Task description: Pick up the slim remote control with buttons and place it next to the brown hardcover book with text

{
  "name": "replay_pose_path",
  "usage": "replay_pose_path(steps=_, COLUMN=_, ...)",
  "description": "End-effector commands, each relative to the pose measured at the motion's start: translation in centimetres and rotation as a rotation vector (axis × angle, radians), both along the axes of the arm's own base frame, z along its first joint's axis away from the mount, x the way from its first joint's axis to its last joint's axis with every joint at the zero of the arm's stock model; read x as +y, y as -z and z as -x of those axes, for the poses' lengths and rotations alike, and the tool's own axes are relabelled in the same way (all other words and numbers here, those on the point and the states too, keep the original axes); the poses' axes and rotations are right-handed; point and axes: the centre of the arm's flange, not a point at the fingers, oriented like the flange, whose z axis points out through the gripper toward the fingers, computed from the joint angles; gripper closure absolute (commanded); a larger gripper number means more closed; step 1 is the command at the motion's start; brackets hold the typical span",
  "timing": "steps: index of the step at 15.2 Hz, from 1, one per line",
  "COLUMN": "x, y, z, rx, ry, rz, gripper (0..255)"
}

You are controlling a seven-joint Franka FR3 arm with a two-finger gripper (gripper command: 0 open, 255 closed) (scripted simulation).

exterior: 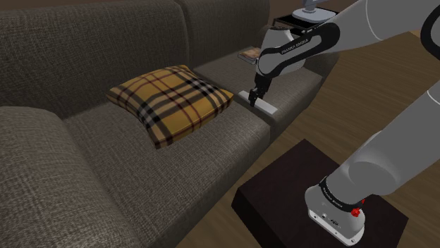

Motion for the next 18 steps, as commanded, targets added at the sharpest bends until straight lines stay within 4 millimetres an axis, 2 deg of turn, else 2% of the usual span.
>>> replay_pose_path(steps=1, x=0.0, y=-0.8, z=0.0, rx=0.0, ry=0.0, rz=0.0, gripper=255)
replay_pose_path(steps=18, x=0.0, y=-9.6, z=0.0, rx=0.0, ry=0.0, rz=0.0, gripper=255)
